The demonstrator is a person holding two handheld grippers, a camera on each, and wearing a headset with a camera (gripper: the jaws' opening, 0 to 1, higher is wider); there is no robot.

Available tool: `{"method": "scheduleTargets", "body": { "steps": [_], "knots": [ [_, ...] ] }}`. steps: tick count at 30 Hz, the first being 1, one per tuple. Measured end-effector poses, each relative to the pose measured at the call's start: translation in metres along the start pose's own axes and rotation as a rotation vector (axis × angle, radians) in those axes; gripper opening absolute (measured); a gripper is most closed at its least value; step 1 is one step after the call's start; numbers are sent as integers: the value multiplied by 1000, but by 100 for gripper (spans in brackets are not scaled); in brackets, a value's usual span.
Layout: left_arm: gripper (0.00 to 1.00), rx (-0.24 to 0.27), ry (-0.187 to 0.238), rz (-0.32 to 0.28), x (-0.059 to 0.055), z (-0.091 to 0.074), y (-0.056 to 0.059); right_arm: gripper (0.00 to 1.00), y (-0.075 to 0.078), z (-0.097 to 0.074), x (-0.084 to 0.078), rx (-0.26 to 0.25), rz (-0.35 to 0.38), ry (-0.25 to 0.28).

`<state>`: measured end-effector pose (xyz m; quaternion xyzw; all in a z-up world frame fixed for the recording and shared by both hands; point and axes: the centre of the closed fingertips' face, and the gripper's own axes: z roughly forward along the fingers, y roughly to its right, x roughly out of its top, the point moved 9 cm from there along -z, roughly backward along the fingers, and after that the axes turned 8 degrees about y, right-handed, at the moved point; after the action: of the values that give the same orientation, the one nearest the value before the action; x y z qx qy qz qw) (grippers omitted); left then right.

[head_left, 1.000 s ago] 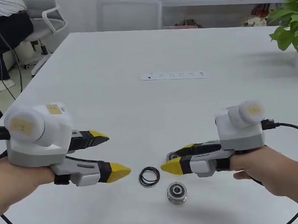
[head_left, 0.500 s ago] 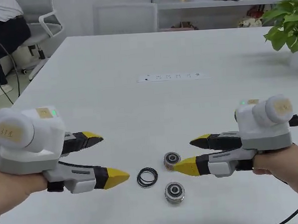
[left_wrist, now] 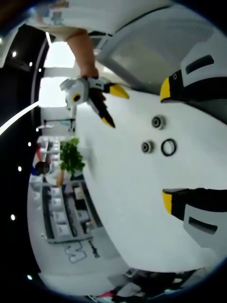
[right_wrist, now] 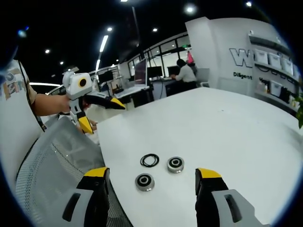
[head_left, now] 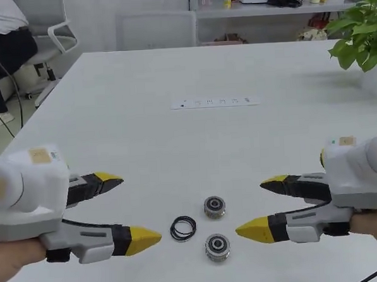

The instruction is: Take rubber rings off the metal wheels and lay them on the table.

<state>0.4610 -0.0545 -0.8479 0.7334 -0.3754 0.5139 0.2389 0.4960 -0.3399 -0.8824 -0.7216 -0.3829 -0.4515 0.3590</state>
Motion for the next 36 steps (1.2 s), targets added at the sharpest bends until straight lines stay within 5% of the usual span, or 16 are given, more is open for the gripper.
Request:
{"method": "scheduleTargets", "body": {
  "steps": [36],
  "knots": [
    [81, 35, 10, 19, -2, -8, 13, 83, -10, -38, -20, -95, -52, -21]
  ]
}}
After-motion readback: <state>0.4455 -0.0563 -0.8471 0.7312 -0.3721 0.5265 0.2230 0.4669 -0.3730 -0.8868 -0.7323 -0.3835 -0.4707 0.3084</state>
